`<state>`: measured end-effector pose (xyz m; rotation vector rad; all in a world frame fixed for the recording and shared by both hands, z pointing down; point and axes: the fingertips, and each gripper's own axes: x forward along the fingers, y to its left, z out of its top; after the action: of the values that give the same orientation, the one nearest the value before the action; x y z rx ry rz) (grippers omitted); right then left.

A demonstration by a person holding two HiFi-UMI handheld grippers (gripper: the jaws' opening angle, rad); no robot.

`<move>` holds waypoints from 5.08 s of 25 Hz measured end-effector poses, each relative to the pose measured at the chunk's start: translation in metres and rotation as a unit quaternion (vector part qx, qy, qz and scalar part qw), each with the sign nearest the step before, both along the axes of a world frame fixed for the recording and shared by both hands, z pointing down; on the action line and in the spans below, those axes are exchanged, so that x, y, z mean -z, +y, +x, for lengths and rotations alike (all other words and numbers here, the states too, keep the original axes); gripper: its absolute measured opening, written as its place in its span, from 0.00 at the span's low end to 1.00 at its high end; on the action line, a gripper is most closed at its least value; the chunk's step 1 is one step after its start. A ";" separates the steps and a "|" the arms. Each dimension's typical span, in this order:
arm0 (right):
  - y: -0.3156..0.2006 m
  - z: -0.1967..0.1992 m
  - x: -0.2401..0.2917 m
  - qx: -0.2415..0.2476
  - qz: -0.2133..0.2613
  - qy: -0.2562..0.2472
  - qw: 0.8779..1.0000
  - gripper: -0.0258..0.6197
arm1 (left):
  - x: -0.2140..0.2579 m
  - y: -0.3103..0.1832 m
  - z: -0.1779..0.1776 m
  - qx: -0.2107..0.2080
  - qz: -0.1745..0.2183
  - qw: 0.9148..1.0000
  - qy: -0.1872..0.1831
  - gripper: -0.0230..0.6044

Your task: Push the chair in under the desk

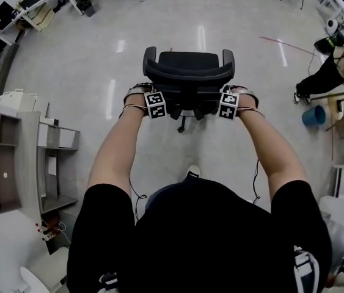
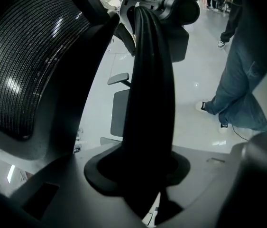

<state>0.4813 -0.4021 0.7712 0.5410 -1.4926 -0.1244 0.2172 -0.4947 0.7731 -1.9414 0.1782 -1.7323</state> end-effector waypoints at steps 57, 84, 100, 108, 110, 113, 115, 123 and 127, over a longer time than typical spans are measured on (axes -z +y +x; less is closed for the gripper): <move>0.144 -0.572 0.005 0.434 -0.001 -0.003 0.901 0.18 | 0.007 0.388 -0.544 0.424 0.006 0.906 0.001 0.21; 0.278 -0.803 -0.001 0.637 0.001 -0.007 0.770 0.18 | -0.002 0.616 -0.675 0.628 -0.001 0.778 0.001 0.20; 0.292 -0.824 0.000 0.650 -0.001 -0.004 0.760 0.18 | -0.001 0.633 -0.688 0.640 0.006 0.769 0.006 0.20; 0.291 -0.829 0.000 0.648 -0.006 -0.001 0.761 0.18 | -0.002 0.629 -0.692 0.629 0.005 0.777 0.017 0.20; 0.289 -0.836 0.000 0.646 -0.005 -0.003 0.763 0.18 | -0.001 0.627 -0.700 0.628 0.008 0.778 0.016 0.20; 0.286 -0.842 -0.003 0.644 -0.002 -0.005 0.765 0.18 | -0.004 0.623 -0.707 0.627 0.008 0.779 0.015 0.20; 0.284 -0.846 -0.005 0.645 -0.001 -0.008 0.764 0.18 | -0.006 0.622 -0.709 0.628 0.008 0.778 0.015 0.20; 0.263 -0.881 -0.005 0.654 0.002 -0.012 0.756 0.18 | -0.005 0.603 -0.738 0.637 0.009 0.771 0.013 0.20; 0.254 -0.902 -0.005 0.659 0.002 -0.015 0.752 0.18 | -0.005 0.595 -0.757 0.641 0.007 0.767 0.013 0.20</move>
<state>-0.4211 -0.1481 0.7757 -0.6271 -1.6450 -1.2225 -0.5394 0.1003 0.7780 -1.8681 1.8842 -2.3627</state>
